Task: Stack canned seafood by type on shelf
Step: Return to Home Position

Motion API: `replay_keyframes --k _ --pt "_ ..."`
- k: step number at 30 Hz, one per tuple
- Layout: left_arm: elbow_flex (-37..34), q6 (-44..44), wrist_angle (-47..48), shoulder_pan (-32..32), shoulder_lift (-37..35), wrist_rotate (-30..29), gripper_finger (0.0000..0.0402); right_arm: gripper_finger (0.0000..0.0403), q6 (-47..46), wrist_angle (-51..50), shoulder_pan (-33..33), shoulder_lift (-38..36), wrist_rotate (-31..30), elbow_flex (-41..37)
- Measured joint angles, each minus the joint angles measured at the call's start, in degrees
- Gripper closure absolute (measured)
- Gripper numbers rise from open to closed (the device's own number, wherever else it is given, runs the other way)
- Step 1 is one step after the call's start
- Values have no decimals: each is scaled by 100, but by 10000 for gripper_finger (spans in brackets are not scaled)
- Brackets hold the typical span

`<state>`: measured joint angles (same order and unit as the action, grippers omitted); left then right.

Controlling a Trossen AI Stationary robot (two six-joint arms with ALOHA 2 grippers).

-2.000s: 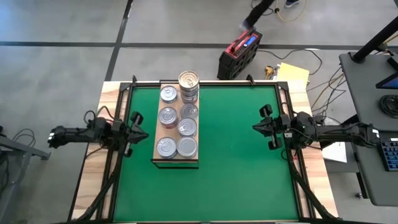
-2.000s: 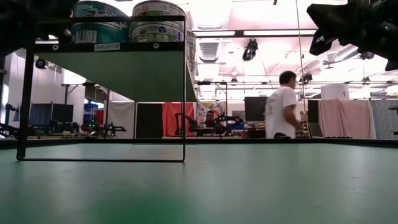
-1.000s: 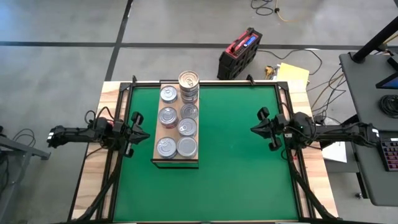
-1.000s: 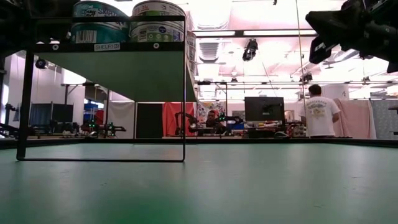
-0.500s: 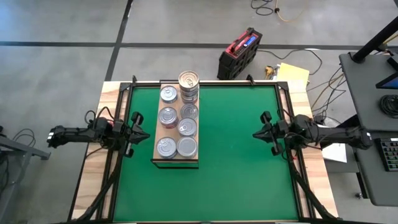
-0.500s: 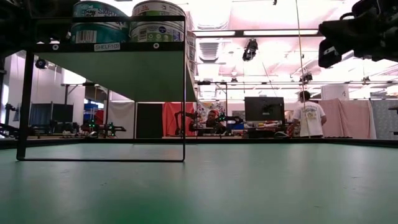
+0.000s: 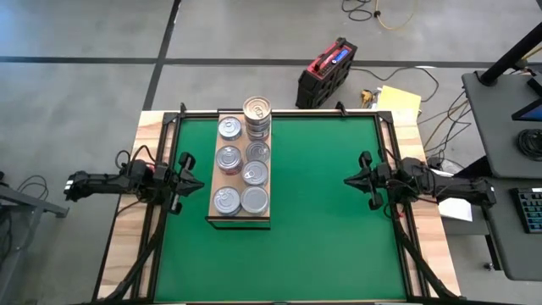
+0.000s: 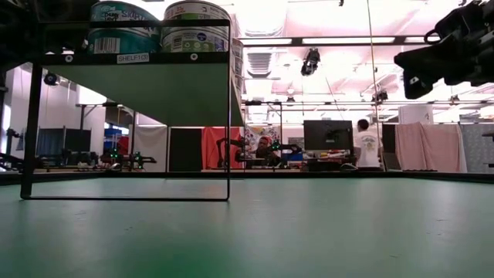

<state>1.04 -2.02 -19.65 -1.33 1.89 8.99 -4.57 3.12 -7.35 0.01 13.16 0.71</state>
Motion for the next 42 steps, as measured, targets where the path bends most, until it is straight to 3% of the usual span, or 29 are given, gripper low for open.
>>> replay_keyframes --k 8,42 --pt "0 0 3 -1 1 -1 402 390 448 8 0 54 29 0" --pt "0 0 1 -1 2 -2 402 390 460 11 0 129 29 0"
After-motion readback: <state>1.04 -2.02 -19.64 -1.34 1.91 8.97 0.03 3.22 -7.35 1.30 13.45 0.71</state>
